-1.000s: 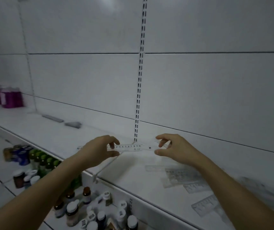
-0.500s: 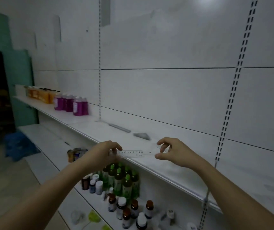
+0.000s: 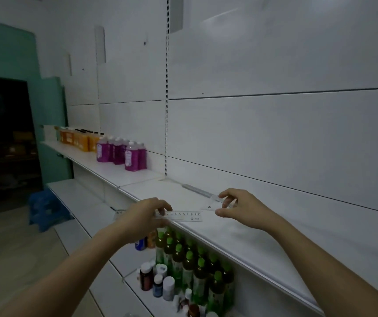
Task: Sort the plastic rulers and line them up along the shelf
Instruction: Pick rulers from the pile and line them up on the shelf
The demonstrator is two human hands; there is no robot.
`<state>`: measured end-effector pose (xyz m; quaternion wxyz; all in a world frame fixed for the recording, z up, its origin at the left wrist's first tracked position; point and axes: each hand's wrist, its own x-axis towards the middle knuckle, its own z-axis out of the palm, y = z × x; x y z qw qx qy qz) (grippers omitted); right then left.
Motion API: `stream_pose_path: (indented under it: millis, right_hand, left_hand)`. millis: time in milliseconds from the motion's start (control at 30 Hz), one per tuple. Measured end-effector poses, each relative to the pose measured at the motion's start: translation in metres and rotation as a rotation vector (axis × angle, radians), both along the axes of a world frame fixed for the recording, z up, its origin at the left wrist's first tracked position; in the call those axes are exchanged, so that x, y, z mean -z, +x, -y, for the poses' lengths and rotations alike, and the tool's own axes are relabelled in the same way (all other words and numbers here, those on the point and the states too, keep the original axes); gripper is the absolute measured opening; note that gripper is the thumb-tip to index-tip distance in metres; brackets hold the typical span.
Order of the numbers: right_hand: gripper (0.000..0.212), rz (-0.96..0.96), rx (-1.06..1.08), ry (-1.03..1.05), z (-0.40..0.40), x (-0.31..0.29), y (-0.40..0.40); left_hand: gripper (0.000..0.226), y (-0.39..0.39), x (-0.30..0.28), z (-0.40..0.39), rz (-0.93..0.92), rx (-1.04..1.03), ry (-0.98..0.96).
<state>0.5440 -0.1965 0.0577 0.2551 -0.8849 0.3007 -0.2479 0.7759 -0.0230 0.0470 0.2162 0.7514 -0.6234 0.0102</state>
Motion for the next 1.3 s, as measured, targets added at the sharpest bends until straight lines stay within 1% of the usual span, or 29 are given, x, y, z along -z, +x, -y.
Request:
stream_pose_path:
  millis: [133,233,367,533,600,733,833,1033,1167,1300]
  right_hand:
    - [0.042,0.064,-0.018,0.079,0.046,0.008,0.051]
    - [0.039,0.053,-0.031,0.115,0.076,0.013,0.087]
    - [0.039,0.062,-0.013,0.100,0.112,0.007,0.119]
    - [0.046,0.017,0.045,0.074,0.146,0.004,0.142]
    - [0.046,0.016,0.079,0.076,0.158,0.004,0.146]
    - [0.043,0.014,0.188,0.086,0.174,0.012,0.146]
    - [0.039,0.002,0.302,0.121,0.187,0.017,0.146]
    - [0.036,0.025,0.539,0.126,0.202,0.026,0.154]
    - [0.034,0.027,0.644,0.113,0.198,0.026,0.167]
    - [0.034,0.034,0.732,0.131,0.187,0.030,0.172]
  left_hand:
    - [0.035,0.043,0.007,0.035,0.020,-0.006,0.058]
    - [0.035,0.079,0.000,0.063,0.053,-0.023,0.118]
    - [0.035,0.119,-0.011,0.107,0.042,-0.009,0.055]
    - [0.033,0.146,-0.007,0.164,0.045,0.079,0.053]
    - [0.033,0.156,-0.005,0.191,0.027,0.124,0.039]
    - [0.033,0.171,0.007,0.246,0.016,0.251,0.036]
    - [0.033,0.182,0.016,0.288,0.024,0.356,0.031]
    - [0.037,0.202,0.034,0.360,0.015,0.574,0.056]
    - [0.035,0.205,0.040,0.393,0.030,0.682,0.076]
    - [0.034,0.197,0.049,0.409,0.068,0.753,0.103]
